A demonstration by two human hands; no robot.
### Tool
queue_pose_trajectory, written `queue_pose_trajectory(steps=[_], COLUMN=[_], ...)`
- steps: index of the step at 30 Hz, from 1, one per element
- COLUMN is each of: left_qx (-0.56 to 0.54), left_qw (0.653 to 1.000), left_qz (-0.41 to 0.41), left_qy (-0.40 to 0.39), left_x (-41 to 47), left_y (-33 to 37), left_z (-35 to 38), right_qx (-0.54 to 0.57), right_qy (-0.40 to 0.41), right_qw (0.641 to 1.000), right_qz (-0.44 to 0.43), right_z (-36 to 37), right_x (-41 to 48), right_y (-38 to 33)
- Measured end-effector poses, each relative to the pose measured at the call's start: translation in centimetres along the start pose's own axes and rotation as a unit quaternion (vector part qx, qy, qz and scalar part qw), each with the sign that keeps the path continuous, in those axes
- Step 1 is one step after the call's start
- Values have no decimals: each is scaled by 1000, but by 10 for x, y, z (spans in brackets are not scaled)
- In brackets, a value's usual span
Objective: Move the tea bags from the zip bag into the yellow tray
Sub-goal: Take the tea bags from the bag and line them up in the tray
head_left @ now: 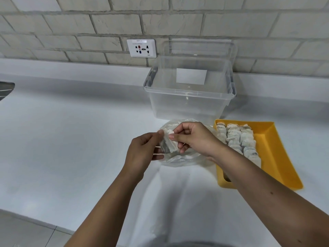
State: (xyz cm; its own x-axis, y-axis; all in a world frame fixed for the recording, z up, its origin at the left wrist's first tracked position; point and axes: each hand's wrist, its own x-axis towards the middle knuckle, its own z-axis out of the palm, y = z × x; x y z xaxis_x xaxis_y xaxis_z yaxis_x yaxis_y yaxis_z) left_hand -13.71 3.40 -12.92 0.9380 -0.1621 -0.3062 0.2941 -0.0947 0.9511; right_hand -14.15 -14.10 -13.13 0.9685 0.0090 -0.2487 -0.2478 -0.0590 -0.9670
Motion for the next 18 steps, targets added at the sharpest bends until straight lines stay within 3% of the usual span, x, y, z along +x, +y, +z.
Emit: queue_pose_trajectory(steps=[3,5,8,11,18], left_qx=[51,81,117,116,116], left_qw=[998,994,985,984,985], left_qz=[31,53,71,69,70], left_qy=[13,55,105,113,103], left_x=[3,8,14,15,12], left_y=[-4,-6,-8,-9,-9], left_z=[-6,-14,-27,-33,-32], right_qx=[23,-24,-247,-463,-486], right_qy=[0,20,37,9,30], right_qw=[1000,1000,968,886,873], right_qz=[-1,-4,-1,-7,-33], right_z=[6,6,4,6,10], right_x=[4,9,23,37,51], right_y=[1,7,26,40,51])
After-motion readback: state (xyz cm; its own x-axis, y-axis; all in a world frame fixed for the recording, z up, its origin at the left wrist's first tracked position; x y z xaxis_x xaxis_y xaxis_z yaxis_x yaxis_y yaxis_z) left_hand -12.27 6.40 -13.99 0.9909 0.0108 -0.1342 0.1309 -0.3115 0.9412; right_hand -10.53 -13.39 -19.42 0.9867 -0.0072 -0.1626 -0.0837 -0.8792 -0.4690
